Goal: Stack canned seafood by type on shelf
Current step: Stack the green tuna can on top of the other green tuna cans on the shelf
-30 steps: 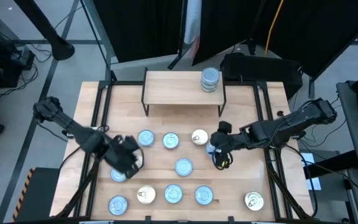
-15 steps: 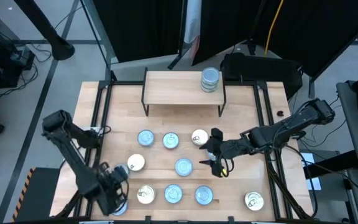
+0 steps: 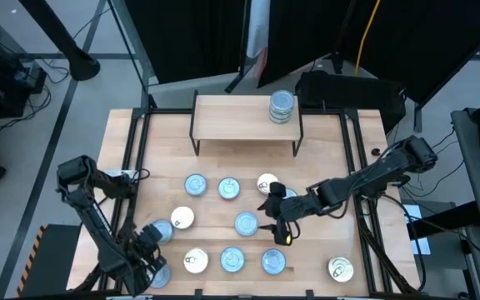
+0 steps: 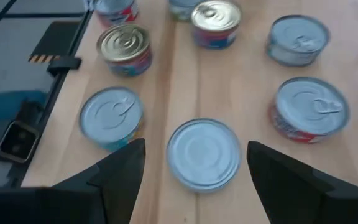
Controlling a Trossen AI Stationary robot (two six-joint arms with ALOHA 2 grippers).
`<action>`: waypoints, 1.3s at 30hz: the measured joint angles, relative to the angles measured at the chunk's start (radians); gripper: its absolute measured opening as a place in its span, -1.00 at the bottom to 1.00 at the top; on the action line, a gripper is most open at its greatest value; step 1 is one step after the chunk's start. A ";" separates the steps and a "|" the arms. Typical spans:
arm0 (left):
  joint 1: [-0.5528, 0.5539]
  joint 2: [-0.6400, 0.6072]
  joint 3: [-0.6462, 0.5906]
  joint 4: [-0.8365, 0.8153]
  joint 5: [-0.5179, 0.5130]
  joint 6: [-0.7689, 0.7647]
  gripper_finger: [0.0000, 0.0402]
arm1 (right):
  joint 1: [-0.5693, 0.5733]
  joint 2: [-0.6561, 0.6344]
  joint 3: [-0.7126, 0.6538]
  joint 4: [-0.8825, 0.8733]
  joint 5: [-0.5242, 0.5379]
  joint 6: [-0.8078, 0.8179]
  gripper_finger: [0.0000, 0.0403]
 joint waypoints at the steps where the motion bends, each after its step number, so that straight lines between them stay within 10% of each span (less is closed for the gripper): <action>1: 0.001 0.000 -0.009 0.011 0.005 -0.018 -0.98 | 0.000 0.001 0.000 0.002 -0.006 -0.004 0.35; 39: -0.049 0.034 -0.117 0.236 0.014 -0.220 -0.98 | 0.000 -0.002 0.000 -0.004 -0.024 -0.040 0.35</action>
